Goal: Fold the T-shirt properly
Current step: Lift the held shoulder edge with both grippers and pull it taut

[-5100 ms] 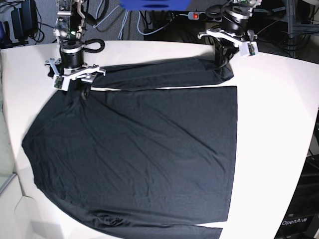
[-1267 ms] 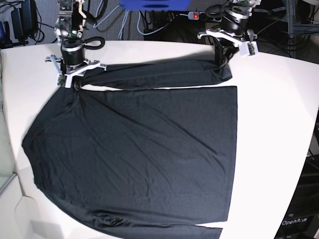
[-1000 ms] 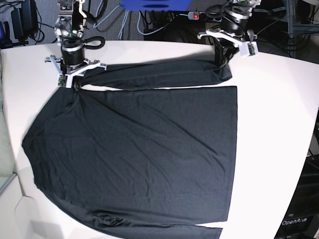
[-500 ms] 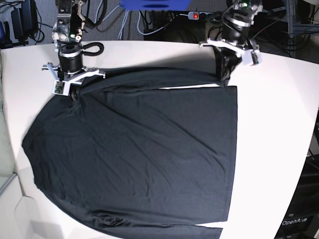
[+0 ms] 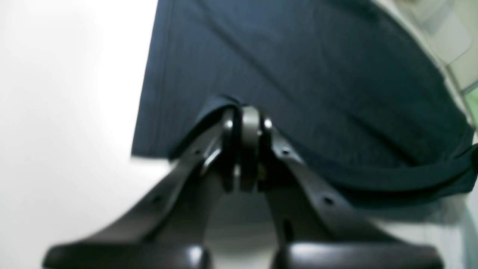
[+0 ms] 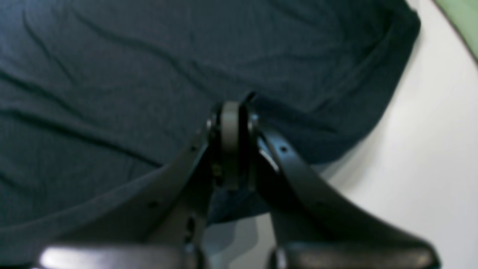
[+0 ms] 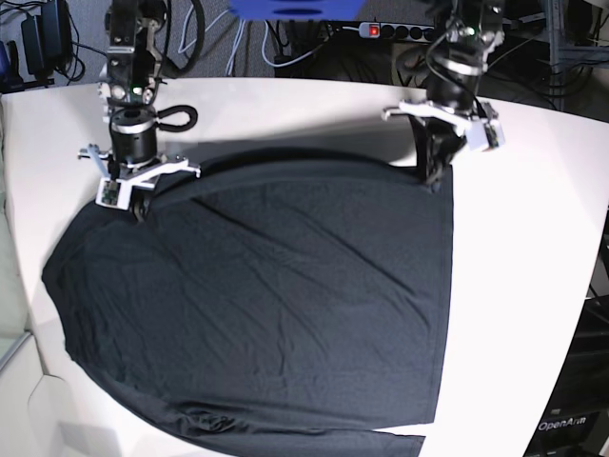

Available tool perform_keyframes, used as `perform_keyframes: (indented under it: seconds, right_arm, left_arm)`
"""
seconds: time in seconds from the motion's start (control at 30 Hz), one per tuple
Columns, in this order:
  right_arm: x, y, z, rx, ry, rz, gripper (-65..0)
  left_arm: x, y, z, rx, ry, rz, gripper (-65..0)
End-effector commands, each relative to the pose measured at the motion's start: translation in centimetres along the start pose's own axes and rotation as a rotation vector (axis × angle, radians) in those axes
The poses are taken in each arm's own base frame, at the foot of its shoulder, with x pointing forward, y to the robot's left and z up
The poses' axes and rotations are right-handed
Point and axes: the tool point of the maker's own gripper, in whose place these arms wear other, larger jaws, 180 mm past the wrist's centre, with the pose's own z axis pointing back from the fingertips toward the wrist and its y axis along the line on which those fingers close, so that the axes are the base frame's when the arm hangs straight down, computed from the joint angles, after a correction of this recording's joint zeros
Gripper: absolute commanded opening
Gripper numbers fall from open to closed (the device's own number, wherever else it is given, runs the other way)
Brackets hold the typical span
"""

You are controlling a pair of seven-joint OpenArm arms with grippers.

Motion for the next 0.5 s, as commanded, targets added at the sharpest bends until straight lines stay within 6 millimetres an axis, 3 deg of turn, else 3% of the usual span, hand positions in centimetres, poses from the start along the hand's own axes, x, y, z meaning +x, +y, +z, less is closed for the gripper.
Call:
perform_keyframes:
  seconds: [0.0,0.17,0.47]
  right_arm:
    - [1.8,0.0,-0.4,0.001,-0.059,0.005,-64.8]
    - [2.5,0.2,-1.6,0.002,-0.076,-0.002,-64.8]
    - [3.1,0.6,-3.7,0.006,-0.081,-0.012,-64.8]
  left_arm:
    - [1.0,-0.2,0.0,-0.009,-0.043,0.003,-65.0]
    - [1.9,-0.4,-0.8,-0.018,-0.068,-0.001,-65.0]
    - [1.3,0.6,-2.3,-0.001,-0.060,-0.004,-65.0]
